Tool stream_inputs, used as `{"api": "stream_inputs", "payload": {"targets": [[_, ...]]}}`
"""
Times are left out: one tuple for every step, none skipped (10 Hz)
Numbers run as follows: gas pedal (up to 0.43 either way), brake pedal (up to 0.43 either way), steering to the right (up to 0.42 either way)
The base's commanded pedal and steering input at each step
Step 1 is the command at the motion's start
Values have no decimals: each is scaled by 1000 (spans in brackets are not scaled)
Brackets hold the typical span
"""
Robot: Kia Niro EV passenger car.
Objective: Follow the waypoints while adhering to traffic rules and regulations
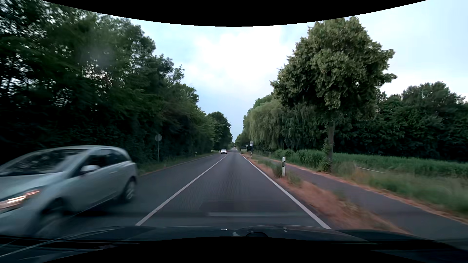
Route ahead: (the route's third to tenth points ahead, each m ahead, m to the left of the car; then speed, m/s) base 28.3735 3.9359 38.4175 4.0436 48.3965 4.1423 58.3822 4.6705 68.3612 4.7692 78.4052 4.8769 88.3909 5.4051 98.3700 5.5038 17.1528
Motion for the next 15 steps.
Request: {"api": "stream_inputs", "payload": {"targets": [[209, 0, -11], [209, 0, -11], [209, 0, -11], [209, 0, -11], [197, 0, -10], [197, 0, -8], [197, 0, -5], [189, 0, -5], [189, 0, -5], [189, 0, -5], [189, 0, -4], [177, 0, -3], [177, 0, 3], [150, 0, 5], [138, 0, 4]]}}
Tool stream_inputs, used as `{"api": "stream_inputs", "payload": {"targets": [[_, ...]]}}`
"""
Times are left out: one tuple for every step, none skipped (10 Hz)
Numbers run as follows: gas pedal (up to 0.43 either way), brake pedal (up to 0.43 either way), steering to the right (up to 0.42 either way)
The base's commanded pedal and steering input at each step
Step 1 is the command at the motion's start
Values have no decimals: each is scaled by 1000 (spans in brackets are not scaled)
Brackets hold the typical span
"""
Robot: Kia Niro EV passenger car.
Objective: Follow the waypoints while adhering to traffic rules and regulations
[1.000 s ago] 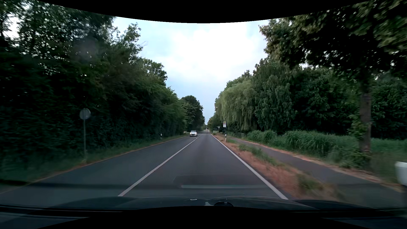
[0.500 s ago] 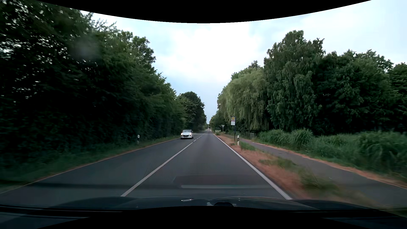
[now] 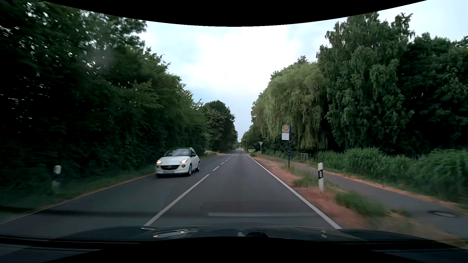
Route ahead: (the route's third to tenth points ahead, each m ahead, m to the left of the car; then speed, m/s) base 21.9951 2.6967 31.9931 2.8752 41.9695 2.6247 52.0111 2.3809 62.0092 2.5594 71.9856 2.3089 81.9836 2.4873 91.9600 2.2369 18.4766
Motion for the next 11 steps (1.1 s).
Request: {"api": "stream_inputs", "payload": {"targets": [[130, 0, 4], [118, 0, 1], [118, 0, 0], [118, 0, 0], [110, 0, -1], [98, 0, -1], [87, 0, -1], [87, 0, -1], [87, 0, -1], [87, 0, -1], [87, 0, -1]]}}
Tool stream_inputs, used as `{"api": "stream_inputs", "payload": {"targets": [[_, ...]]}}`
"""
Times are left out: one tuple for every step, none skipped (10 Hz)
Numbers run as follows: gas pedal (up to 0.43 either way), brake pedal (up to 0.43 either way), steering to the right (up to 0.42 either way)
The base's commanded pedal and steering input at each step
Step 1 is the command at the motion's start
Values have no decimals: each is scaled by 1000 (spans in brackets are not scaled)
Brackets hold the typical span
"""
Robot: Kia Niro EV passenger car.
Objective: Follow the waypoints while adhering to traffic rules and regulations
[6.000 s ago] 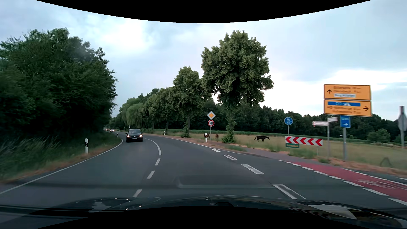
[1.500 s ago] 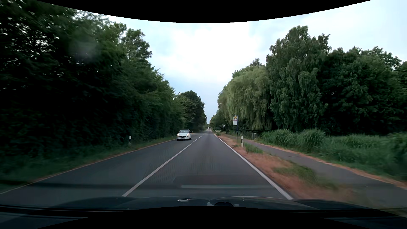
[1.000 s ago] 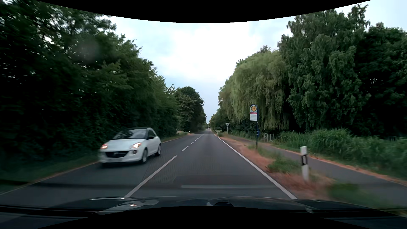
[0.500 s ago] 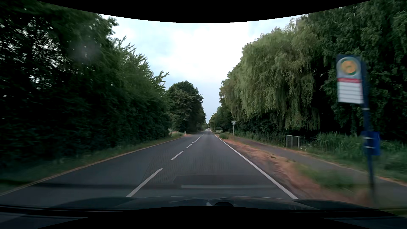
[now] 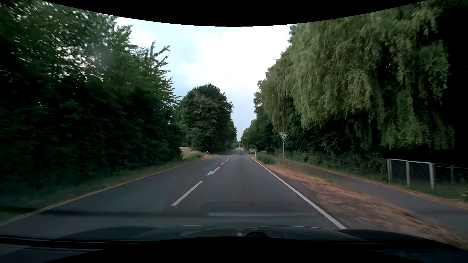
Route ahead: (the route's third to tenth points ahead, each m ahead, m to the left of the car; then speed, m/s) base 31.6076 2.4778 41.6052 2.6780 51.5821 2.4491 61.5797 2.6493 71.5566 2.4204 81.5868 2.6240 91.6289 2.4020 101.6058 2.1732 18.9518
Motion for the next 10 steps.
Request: {"api": "stream_inputs", "payload": {"targets": [[87, 0, -1], [87, 0, -1], [87, 0, -1], [87, 0, -1], [87, 0, -1], [87, 0, -1], [87, 0, 1], [87, 0, 1], [79, 0, 2], [67, 0, 2]]}}
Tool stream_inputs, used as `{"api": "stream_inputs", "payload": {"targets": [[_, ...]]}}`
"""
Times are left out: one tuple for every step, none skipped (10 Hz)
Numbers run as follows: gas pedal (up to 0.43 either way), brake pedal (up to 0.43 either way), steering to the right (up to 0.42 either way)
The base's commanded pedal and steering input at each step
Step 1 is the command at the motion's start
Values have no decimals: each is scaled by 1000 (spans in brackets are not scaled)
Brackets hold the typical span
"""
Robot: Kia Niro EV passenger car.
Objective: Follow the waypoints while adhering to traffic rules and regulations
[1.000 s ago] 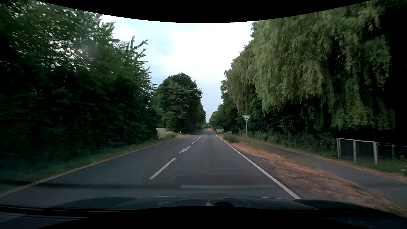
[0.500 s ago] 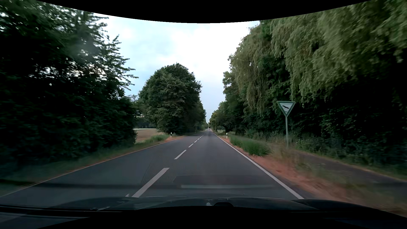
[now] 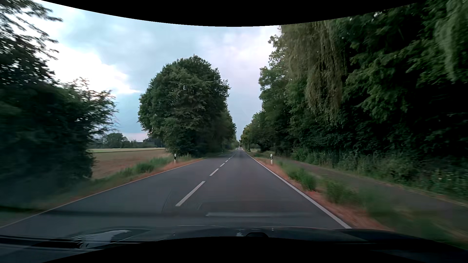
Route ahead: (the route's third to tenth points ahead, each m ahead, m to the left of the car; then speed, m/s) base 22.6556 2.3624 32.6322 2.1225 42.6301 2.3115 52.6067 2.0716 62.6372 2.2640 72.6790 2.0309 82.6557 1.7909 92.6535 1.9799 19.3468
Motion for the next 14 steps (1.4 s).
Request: {"api": "stream_inputs", "payload": {"targets": [[67, 0, 2], [67, 0, 2], [67, 0, 2], [67, 0, 2], [67, 0, 2], [67, 0, 1], [67, 0, 1], [67, 0, 1], [67, 0, 0], [67, 0, 0], [67, 0, 1], [67, 0, 1], [67, 0, 0], [67, 0, 0]]}}
